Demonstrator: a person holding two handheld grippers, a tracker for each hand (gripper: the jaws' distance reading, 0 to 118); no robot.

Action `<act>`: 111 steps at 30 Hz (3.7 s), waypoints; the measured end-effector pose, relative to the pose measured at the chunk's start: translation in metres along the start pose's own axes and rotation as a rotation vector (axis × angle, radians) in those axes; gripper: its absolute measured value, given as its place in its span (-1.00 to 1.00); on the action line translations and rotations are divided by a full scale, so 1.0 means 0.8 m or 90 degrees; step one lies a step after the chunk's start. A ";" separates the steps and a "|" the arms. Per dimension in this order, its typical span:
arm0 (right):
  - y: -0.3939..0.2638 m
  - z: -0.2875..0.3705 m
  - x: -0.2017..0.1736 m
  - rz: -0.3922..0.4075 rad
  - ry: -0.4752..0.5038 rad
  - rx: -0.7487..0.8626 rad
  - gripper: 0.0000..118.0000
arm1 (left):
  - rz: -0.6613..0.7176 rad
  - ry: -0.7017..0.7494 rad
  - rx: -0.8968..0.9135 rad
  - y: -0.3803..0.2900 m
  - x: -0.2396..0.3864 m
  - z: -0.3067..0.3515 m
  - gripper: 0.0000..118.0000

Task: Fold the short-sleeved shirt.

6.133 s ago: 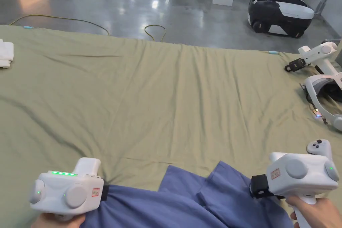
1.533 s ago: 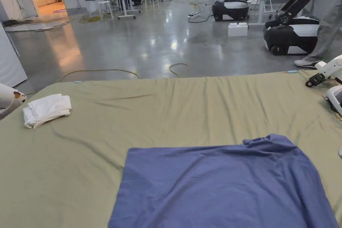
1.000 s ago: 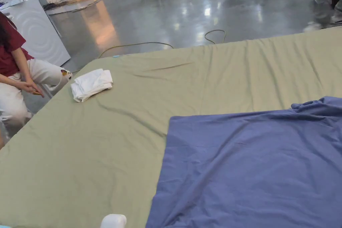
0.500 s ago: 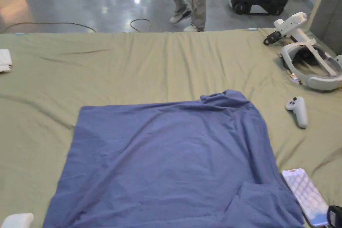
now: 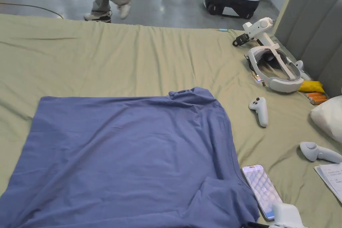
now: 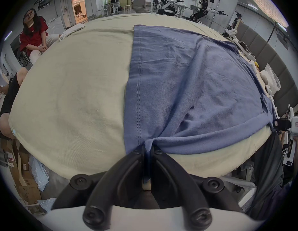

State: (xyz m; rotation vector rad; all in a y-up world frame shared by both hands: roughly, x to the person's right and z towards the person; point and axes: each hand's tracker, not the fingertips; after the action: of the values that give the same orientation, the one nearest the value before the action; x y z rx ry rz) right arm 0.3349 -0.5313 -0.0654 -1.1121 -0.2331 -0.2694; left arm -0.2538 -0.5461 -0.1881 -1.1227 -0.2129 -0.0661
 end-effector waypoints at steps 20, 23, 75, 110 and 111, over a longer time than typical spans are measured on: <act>0.154 0.040 -0.054 0.018 0.067 0.186 -0.84 | 0.054 -0.069 0.139 0.138 -0.020 0.037 -0.88; 0.211 0.003 -0.068 0.029 0.058 0.173 -0.84 | 0.049 -0.059 0.123 0.194 -0.021 0.003 -0.88; 0.027 0.177 -0.087 0.040 0.072 0.416 -0.97 | 0.125 0.018 0.132 0.138 -0.003 -0.090 -0.06; 0.186 -0.073 -0.052 -0.002 -0.036 0.173 -0.93 | 0.109 -0.021 0.161 0.145 -0.026 -0.023 -0.85; 0.180 -0.062 -0.051 -0.006 -0.036 0.176 -0.93 | 0.112 -0.020 0.163 0.139 -0.029 -0.009 -0.85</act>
State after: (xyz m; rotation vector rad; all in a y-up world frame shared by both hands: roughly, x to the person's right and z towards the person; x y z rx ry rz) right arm 0.3462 -0.5127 -0.2213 -0.8459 -0.3159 -0.2068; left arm -0.2575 -0.5052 -0.2943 -0.8834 -0.1458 0.1318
